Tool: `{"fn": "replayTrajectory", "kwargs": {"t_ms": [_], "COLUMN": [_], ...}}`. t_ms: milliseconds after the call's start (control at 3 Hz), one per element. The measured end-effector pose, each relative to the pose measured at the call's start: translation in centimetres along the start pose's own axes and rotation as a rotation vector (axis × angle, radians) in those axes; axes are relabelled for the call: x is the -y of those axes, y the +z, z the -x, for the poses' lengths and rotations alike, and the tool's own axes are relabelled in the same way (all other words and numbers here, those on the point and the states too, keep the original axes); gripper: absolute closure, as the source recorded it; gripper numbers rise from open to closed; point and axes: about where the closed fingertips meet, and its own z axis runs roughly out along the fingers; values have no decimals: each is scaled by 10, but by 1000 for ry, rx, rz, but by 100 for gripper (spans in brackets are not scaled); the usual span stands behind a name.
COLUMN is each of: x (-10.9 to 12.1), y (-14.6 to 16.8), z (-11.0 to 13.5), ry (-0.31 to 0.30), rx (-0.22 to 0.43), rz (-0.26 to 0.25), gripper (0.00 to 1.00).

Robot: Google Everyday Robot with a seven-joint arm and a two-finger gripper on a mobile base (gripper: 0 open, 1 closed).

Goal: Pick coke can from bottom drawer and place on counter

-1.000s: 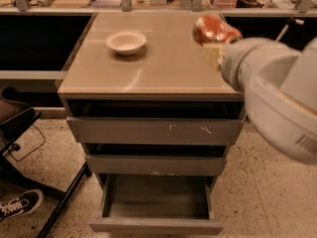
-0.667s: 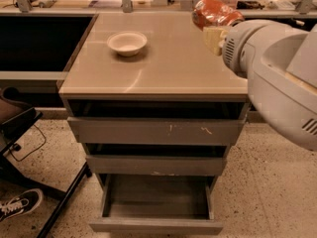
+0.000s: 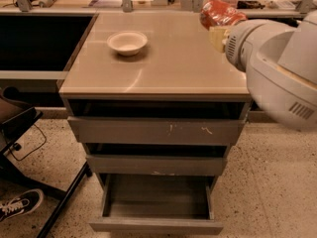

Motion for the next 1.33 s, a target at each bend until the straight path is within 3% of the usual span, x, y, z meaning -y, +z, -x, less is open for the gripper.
{"fn": "replayTrajectory", "kwargs": {"t_ms": [667,1000,1333], "x": [23,15,3], "y": [132,171,196], "z": [-2,-25,-67], "ry": [106,118,109], "rx": [-40,-88,-165], "rz": [-72,-59,-43], "gripper": [100,100,100]}}
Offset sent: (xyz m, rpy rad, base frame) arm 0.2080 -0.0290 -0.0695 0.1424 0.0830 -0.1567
